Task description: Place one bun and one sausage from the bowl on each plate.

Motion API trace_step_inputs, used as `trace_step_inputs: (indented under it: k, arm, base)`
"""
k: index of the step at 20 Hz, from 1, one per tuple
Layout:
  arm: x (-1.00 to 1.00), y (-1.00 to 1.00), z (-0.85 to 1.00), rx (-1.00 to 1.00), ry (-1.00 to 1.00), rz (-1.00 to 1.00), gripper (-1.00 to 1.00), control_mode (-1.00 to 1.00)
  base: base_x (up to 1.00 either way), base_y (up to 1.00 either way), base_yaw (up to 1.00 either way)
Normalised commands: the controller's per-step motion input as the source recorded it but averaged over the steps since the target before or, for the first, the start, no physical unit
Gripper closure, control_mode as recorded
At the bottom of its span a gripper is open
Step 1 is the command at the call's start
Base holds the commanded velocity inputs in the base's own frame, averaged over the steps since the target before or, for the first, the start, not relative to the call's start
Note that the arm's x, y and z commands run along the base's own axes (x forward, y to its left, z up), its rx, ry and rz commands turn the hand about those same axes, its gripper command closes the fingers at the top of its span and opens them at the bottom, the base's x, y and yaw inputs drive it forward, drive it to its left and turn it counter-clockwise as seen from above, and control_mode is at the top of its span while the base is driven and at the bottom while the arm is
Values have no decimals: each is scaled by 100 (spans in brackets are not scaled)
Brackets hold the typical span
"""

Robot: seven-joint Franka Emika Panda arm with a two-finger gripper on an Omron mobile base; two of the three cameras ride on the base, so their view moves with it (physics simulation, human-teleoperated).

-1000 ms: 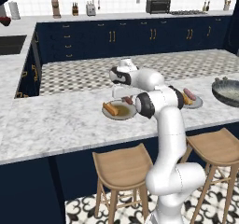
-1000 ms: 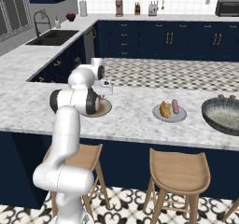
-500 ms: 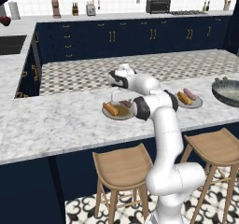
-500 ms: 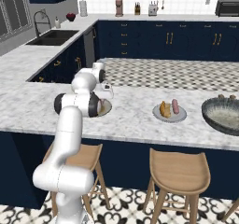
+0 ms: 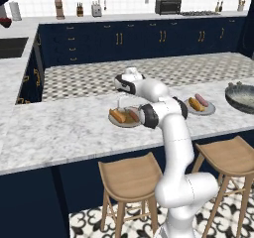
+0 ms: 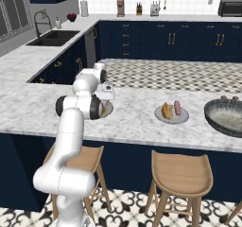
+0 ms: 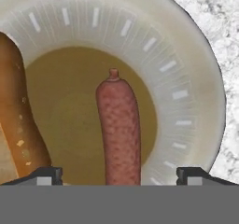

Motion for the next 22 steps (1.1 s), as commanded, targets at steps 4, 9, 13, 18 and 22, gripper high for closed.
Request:
trace_step_inputs:
  k: [4,9,13,18,22]
  arm:
    - [-87,-14,4,0,-15,-7,-100,-100]
    - [-100,-15,2,0,-30,-5,-100,-100]
    - [-100,-9,19,0,-35,-7,-100,-100]
    - [-100,-8,67,0,-25,-5,-100,-100]
    - [-100,-22,100,0,-14,-2,-100,-100]
  base:
    - [0,0,0]
    - [0,0,0]
    - [0,0,0]
    - [0,0,0]
    - [0,0,0]
